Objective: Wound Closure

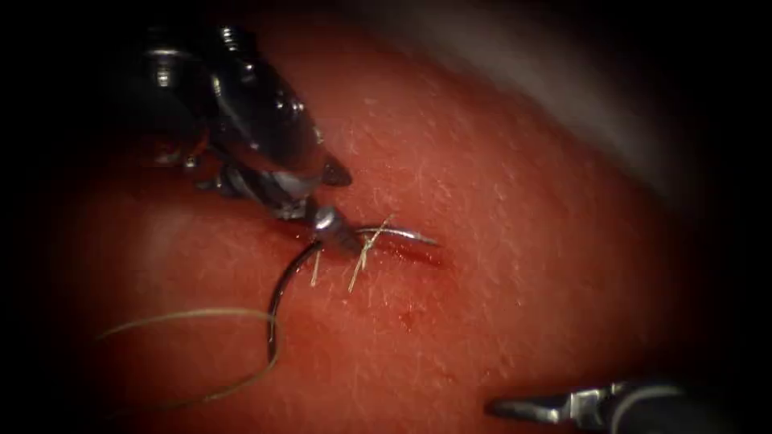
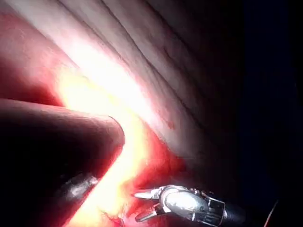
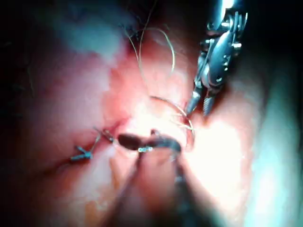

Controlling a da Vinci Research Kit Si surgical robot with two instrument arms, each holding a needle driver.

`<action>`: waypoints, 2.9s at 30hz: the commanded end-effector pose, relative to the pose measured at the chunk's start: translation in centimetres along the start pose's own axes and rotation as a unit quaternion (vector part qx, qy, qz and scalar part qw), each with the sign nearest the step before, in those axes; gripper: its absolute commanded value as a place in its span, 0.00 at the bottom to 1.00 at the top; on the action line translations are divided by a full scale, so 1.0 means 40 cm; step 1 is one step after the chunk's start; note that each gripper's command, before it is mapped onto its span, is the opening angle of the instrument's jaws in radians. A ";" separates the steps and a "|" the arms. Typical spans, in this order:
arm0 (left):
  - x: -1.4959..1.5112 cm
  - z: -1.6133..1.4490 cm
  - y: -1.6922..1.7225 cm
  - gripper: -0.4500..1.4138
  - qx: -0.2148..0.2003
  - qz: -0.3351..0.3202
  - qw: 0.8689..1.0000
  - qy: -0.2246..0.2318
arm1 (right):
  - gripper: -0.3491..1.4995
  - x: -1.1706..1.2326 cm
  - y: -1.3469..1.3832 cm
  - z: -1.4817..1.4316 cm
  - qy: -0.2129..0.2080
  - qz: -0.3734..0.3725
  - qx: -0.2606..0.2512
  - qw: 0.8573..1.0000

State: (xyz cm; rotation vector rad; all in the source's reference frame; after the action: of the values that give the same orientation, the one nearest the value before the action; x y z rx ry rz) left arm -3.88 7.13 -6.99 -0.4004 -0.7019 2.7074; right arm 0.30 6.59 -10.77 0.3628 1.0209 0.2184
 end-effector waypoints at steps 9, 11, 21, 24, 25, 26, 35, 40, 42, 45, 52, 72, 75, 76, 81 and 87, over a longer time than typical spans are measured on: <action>-0.0001 0.0056 -0.0020 0.41 -0.005 0.027 1.000 -0.011 | 0.87 0.0001 0.0006 0.0024 0.001 -0.001 0.000 1.000; -0.0001 0.0058 -0.0020 0.38 -0.007 0.028 0.999 -0.017 | 0.87 0.0002 0.0006 0.0025 0.001 -0.001 0.000 1.000; -0.0010 0.0075 -0.0007 0.06 -0.022 0.039 0.998 -0.040 | 0.87 0.0002 0.0006 0.0025 0.000 -0.001 -0.001 1.000; -0.0025 0.0068 0.0003 0.05 -0.025 0.045 0.998 -0.045 | 0.87 0.0003 0.0007 0.0025 0.000 0.000 -0.001 1.000; -0.0027 0.0065 0.0004 0.05 -0.025 0.046 0.998 -0.045 | 0.87 0.0003 0.0007 0.0025 0.000 0.000 -0.001 1.000; -0.0032 0.0055 0.0009 0.05 -0.027 0.047 0.998 -0.045 | 0.87 0.0004 0.0008 0.0025 0.000 0.000 -0.001 1.000; 0.0024 -0.0099 -0.0032 0.05 0.033 0.042 0.998 0.044 | 0.84 0.0029 0.0045 0.0050 0.027 0.050 -0.043 0.997; 0.0043 -0.0167 -0.0026 0.05 0.054 0.019 0.983 0.172 | 0.81 0.0040 0.0086 0.0097 0.117 0.221 -0.082 0.965; 0.0047 -0.0186 -0.0019 0.05 0.067 0.006 0.967 0.247 | 0.78 0.0034 0.0091 0.0131 0.140 0.309 -0.097 0.936; 0.0049 -0.0197 -0.0009 0.05 0.078 -0.008 0.948 0.308 | 0.74 0.0026 0.0090 0.0172 0.167 0.393 -0.113 0.897; 0.0055 -0.0231 0.0015 0.05 0.104 -0.029 0.922 0.373 | 0.74 0.0035 0.0117 0.0202 0.194 0.473 -0.175 0.842; 0.0045 -0.0231 0.0062 0.05 0.184 -0.003 0.906 0.382 | 0.74 0.0118 0.0178 0.0178 0.256 0.535 -0.135 0.794; 0.0046 -0.0231 0.0067 0.05 0.186 -0.002 0.904 0.384 | 0.72 0.0118 0.0191 0.0188 0.261 0.536 -0.149 0.789; 0.0047 -0.0231 0.0069 0.05 0.187 -0.002 0.904 0.385 | 0.70 0.0117 0.0195 0.0190 0.261 0.539 -0.153 0.786; 0.0052 -0.0230 0.0078 0.05 0.192 0.000 0.902 0.386 | 0.60 0.0123 0.0204 0.0208 0.269 0.557 -0.155 0.770; 0.0060 -0.0227 0.0079 0.05 0.196 0.007 0.901 0.386 | 0.55 0.0144 0.0203 0.0244 0.271 0.586 -0.120 0.754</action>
State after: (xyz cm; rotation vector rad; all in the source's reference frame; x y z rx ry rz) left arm -3.82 7.35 -8.02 -1.2522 0.0712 2.3007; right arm 1.36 7.32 -10.47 0.6937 1.1802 1.6756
